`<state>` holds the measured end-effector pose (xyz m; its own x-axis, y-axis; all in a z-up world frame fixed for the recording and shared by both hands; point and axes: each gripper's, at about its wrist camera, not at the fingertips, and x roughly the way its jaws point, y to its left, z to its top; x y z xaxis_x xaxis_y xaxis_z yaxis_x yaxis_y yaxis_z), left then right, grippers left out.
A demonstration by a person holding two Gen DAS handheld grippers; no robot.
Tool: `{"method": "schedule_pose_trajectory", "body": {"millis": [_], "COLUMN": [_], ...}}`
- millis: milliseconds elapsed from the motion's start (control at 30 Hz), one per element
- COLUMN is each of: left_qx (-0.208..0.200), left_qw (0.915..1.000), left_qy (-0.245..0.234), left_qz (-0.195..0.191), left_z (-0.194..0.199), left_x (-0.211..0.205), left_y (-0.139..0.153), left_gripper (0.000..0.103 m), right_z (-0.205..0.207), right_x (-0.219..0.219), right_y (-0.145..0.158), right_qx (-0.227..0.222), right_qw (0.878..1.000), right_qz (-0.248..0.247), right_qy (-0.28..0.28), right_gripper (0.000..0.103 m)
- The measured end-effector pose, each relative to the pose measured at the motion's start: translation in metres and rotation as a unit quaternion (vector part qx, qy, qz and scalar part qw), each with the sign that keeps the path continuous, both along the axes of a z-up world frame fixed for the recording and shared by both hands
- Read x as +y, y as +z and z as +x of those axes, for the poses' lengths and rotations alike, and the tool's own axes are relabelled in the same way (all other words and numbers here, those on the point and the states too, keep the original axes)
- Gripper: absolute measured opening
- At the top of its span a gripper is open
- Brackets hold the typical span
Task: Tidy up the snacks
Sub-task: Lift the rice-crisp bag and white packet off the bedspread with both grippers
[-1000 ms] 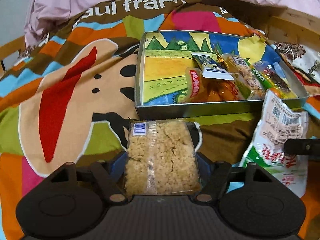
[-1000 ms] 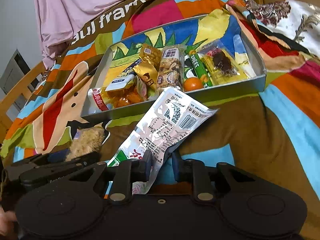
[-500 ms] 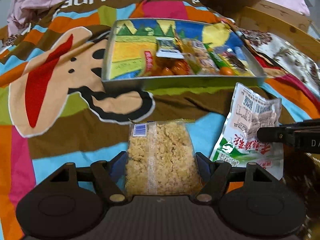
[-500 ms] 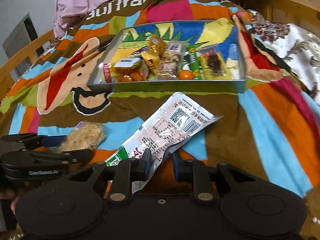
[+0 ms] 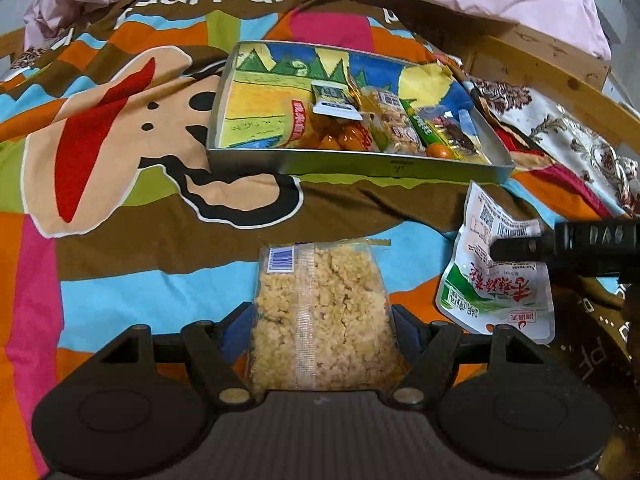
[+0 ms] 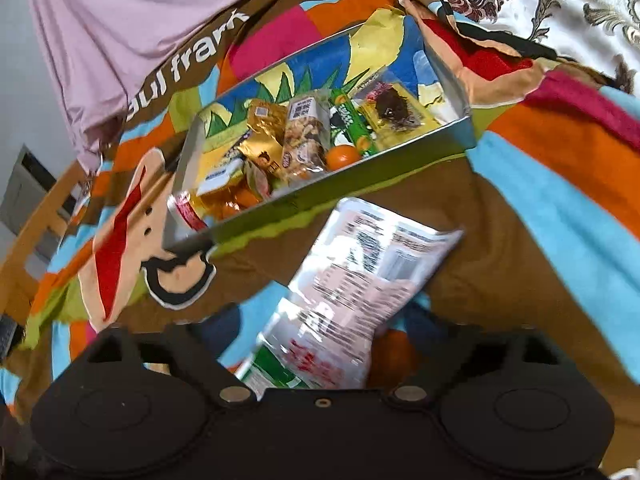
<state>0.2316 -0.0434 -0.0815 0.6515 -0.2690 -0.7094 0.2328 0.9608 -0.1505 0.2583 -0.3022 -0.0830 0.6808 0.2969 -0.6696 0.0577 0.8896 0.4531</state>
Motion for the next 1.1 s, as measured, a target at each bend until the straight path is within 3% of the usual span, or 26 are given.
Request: {"method": "schedule_pose_trajectory", "body": {"millis": [333,433,633,800,933,1100], "left_qx": [-0.015,-0.017,-0.014,-0.016,-0.016,-0.016], "left_qw": [0.9997,0.9995,0.9989,0.9987,0.9989,0.9991], "left_qy": [0.015,0.019,0.028,0.028,0.027,0.026], "left_qz": [-0.014,-0.020,-0.034,-0.038,-0.035,-0.030], "left_z": [-0.008,-0.009,-0.008,-0.009,-0.009,-0.009], "left_x": [0.017,0.022,0.026,0.027,0.027,0.026], "left_y": [-0.001,-0.003,-0.003,-0.003,-0.003,-0.004], "left_gripper": [0.076,0.076,0.076,0.076,0.076,0.076], "right_z": [0.015,0.009,-0.010,-0.026,-0.030,-0.029], "right_x": [0.052,0.065,0.073,0.086,0.099,0.095], "right_y": [-0.011,-0.015,-0.009,-0.003,-0.007,-0.010], "right_qx": [-0.024,-0.031,-0.036,-0.045,-0.052,-0.019], "right_qw": [0.987,0.976,0.971,0.961,0.947,0.961], "right_qz": [-0.160,-0.213,-0.216,-0.221,-0.258,-0.235], "right_qy": [0.015,0.040,0.092,0.161,0.182,0.144], "right_gripper": [0.100,0.093,0.073,0.071,0.075,0.097]}}
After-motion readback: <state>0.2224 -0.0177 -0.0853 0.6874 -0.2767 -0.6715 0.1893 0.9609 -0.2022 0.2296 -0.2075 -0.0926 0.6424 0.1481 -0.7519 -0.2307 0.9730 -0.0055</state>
